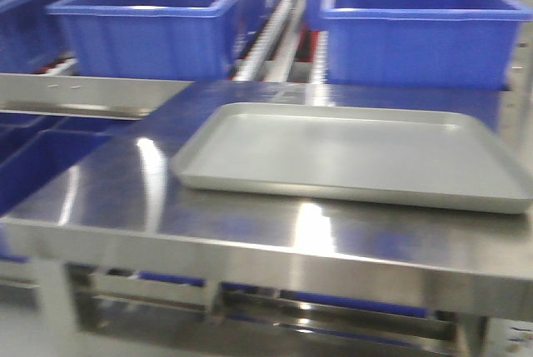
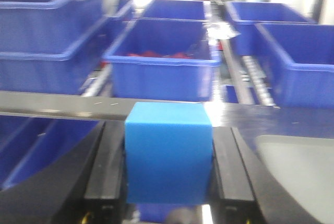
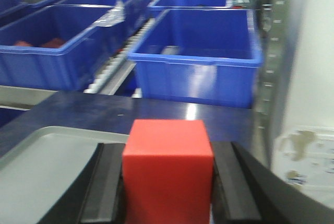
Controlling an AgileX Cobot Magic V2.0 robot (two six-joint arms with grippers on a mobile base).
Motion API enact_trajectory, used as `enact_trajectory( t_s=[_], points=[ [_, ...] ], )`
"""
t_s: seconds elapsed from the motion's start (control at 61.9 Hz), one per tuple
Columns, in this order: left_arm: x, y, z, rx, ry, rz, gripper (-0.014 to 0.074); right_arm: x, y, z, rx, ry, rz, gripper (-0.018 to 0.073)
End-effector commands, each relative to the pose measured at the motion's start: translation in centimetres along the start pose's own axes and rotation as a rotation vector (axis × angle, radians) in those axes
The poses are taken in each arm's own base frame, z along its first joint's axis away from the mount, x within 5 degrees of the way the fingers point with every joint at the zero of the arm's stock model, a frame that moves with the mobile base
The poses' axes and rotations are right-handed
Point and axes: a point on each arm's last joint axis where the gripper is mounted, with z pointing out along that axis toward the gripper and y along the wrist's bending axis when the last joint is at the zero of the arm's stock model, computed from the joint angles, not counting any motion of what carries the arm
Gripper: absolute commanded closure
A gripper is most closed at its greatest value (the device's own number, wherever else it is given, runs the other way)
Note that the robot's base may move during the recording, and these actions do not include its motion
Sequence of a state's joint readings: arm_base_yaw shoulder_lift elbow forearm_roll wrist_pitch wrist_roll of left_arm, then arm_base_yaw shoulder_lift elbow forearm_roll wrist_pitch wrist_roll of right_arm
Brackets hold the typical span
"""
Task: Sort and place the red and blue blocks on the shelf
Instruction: 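Turn the base away from the counter holding both cubes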
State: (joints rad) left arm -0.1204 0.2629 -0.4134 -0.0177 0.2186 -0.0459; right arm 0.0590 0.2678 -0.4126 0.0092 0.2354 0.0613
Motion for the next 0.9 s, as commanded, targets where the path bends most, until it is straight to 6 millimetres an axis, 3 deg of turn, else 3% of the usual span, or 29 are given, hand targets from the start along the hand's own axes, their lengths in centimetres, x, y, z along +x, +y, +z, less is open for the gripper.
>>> enact_trajectory(
  t_s=[0.0,0.889],
  points=[
    [-1.74,-0.09,-0.07,0.004,-0.111,-0.003,0.0474,-1.71,0.05,-0.10,0.003,-0.112,-0.018,0.0503],
    [-1.74,-0.09,-0.07,0.004,-0.111,-0.003,0.0474,-1.71,0.05,-0.10,0.003,-0.112,-0.018,0.0503]
  ],
)
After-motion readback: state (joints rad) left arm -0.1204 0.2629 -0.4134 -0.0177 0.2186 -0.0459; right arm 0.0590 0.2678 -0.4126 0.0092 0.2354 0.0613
